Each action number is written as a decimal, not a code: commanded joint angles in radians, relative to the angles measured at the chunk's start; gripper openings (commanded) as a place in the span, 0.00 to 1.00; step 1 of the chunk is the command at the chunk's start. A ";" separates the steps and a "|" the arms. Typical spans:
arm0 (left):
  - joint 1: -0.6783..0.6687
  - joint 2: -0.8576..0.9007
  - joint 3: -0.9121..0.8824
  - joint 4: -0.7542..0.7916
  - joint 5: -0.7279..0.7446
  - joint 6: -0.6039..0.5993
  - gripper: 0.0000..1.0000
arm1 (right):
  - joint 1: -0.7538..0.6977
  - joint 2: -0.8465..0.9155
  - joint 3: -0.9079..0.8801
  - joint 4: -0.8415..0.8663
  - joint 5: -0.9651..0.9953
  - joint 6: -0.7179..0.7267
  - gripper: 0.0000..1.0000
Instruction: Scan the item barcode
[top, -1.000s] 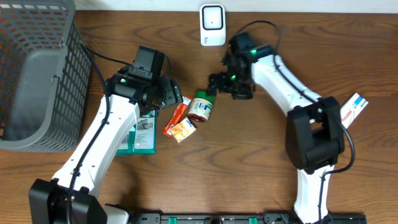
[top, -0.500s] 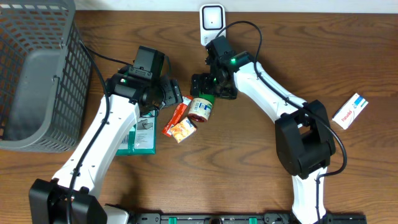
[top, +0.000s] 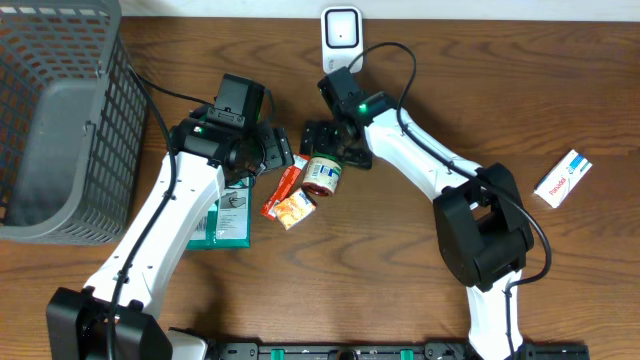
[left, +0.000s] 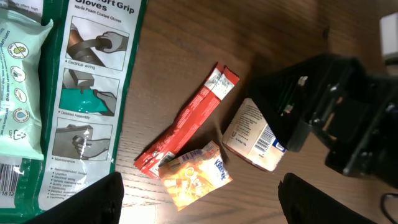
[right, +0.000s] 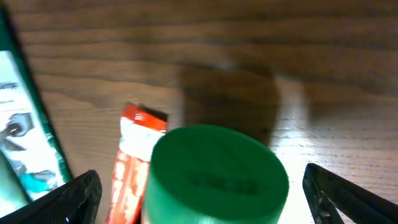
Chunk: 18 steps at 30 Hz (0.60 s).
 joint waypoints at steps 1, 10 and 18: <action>0.003 0.005 -0.006 -0.003 -0.013 0.010 0.82 | 0.002 -0.014 -0.036 0.021 0.016 0.060 0.99; 0.003 0.005 -0.006 -0.003 -0.013 0.010 0.81 | -0.002 -0.014 -0.037 0.029 0.012 0.056 0.79; 0.003 0.005 -0.006 -0.003 -0.013 0.010 0.81 | -0.026 -0.014 -0.037 0.002 0.007 0.047 0.66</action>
